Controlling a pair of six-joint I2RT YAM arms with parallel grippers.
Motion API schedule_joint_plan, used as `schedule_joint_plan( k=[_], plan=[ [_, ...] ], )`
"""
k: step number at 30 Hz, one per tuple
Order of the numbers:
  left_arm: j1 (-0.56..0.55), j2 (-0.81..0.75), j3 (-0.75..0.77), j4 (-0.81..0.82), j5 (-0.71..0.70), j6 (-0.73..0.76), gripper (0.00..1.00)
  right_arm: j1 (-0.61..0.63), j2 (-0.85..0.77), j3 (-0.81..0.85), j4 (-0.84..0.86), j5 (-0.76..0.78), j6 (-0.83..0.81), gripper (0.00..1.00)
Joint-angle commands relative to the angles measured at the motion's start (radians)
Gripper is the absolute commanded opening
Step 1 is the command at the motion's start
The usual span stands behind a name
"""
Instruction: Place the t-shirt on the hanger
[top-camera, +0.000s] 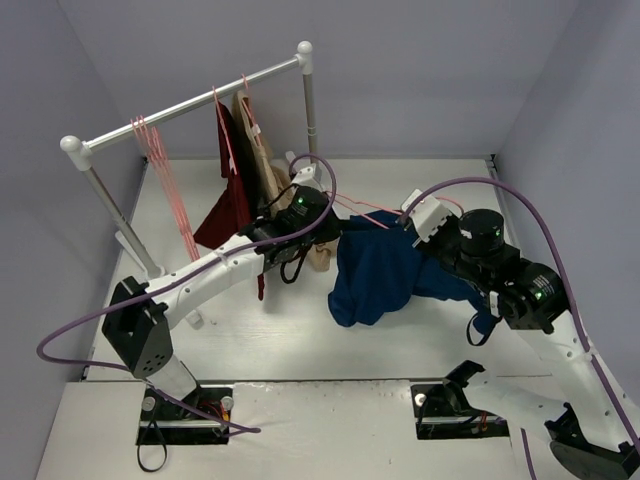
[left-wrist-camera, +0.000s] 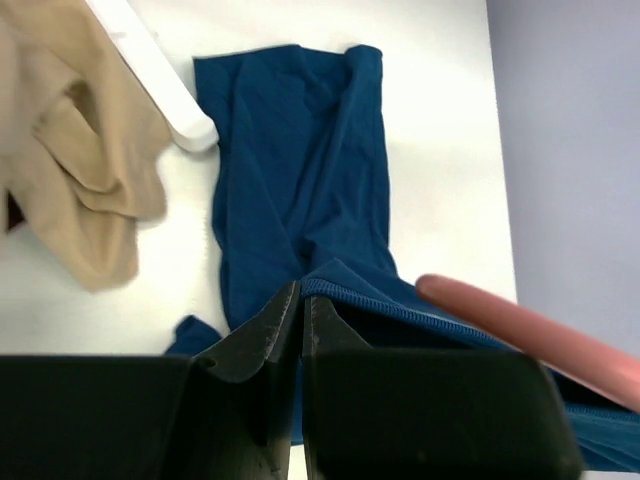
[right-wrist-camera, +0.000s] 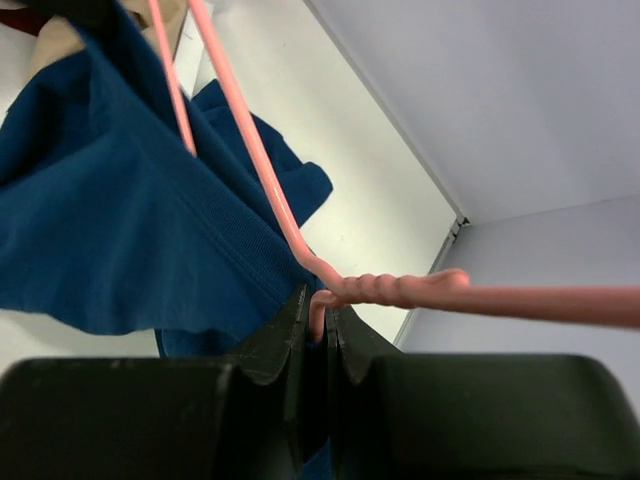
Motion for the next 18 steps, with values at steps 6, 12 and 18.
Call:
schedule_joint_plan(
  k=[6, 12, 18],
  plan=[
    [0.069, -0.04, 0.257, -0.182, 0.0, 0.267, 0.0, -0.001, -0.03, -0.034, 0.064, 0.005, 0.013, 0.0],
    [0.108, -0.026, 0.356, -0.264, -0.008, 0.35, 0.0, -0.001, -0.021, -0.044, 0.061, 0.014, 0.009, 0.0],
    [0.118, -0.016, 0.436, -0.329, -0.018, 0.428, 0.0, -0.001, -0.009, -0.045, 0.055, 0.015, 0.001, 0.0]
  ],
)
